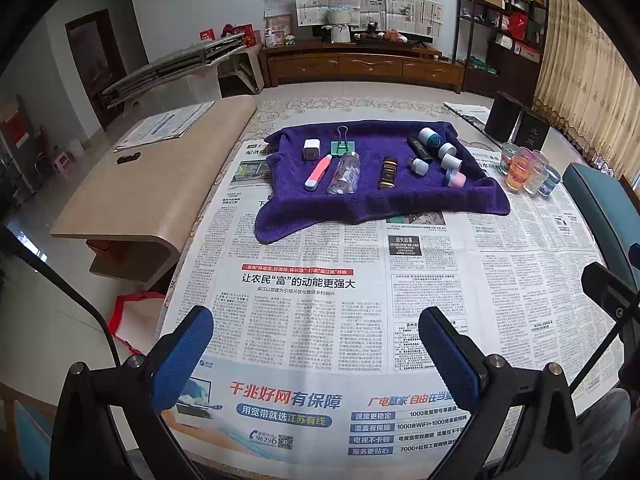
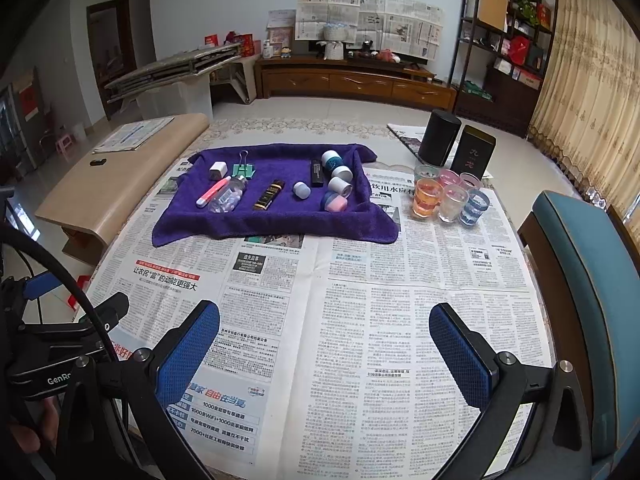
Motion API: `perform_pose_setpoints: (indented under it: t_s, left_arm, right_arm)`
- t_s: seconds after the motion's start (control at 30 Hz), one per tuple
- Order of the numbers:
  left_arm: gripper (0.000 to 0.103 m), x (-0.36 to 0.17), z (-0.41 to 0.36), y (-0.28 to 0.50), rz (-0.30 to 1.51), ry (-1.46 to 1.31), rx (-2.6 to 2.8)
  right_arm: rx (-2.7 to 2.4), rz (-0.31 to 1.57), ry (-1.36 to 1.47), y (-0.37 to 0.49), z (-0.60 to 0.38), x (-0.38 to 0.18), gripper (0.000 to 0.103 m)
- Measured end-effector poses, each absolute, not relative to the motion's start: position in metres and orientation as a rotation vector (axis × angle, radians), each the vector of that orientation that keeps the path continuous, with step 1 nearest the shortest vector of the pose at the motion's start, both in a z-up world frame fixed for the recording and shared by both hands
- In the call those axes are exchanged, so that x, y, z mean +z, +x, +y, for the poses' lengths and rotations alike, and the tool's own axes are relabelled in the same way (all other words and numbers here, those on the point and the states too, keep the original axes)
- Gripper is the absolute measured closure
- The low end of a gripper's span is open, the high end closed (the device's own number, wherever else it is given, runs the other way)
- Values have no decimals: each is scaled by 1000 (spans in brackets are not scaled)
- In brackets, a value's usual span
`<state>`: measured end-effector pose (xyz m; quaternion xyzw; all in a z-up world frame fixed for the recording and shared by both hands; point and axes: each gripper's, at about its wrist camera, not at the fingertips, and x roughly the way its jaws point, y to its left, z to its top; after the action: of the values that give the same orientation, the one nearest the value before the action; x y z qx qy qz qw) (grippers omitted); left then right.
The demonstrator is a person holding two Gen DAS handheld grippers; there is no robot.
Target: Organize rigid objects
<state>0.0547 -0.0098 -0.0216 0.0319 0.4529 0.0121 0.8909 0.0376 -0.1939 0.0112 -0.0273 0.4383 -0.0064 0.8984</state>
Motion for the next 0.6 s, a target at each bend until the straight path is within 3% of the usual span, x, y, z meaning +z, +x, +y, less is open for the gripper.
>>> perform_pose_setpoints:
  t_s: [0.6]
  left_arm:
    - [0,-22,-12,54,944,80,28]
  right_arm:
    - [-20,905,-63,35,-194,14,0]
